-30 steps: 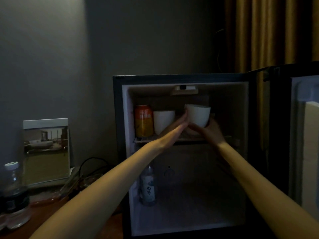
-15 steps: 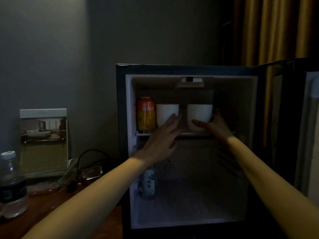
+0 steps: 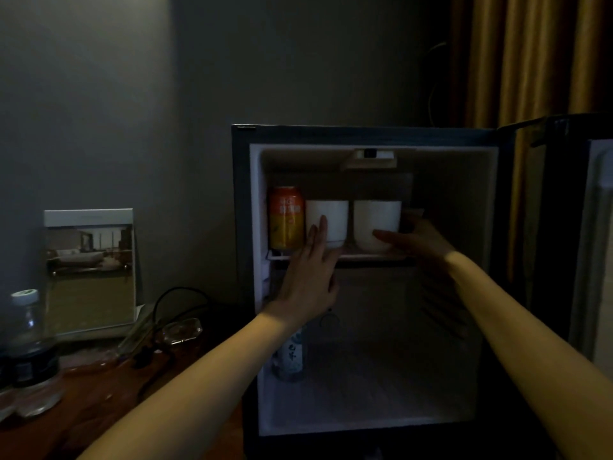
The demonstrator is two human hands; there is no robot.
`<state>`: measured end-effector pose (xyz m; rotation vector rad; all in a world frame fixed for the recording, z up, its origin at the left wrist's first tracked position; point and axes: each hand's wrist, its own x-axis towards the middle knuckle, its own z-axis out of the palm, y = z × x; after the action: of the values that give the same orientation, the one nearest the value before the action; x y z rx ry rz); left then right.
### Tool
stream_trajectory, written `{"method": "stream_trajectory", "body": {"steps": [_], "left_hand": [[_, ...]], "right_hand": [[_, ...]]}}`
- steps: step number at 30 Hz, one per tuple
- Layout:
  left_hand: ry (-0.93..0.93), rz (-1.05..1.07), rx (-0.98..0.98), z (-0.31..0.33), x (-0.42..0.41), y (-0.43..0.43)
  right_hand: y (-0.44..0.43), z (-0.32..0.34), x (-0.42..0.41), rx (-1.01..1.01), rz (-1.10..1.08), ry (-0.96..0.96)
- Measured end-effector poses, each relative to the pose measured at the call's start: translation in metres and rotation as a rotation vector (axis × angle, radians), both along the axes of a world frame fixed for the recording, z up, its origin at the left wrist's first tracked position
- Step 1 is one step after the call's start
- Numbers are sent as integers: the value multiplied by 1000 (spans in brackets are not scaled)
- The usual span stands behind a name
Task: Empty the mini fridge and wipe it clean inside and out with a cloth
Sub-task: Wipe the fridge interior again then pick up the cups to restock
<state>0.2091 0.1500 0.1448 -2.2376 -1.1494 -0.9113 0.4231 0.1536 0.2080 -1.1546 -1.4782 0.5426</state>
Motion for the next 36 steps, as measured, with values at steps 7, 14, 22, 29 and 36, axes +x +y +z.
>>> {"method": "stream_trajectory", "body": {"steps": [7, 14, 22, 29, 36], "left_hand": [[-2, 1, -39, 2, 1, -4], [-4, 33, -66, 2, 5, -6], [42, 62, -74, -1, 2, -10], [68, 49, -89, 0, -3, -12], [71, 30, -99, -11, -16, -24]], "right_hand": [[4, 3, -6, 17, -9, -45], [7, -1, -8, 51, -1, -95], [6, -9, -14, 116, -66, -126], [10, -30, -24, 224, -212, -25], [14, -72, -32, 321, -490, -389]]}}
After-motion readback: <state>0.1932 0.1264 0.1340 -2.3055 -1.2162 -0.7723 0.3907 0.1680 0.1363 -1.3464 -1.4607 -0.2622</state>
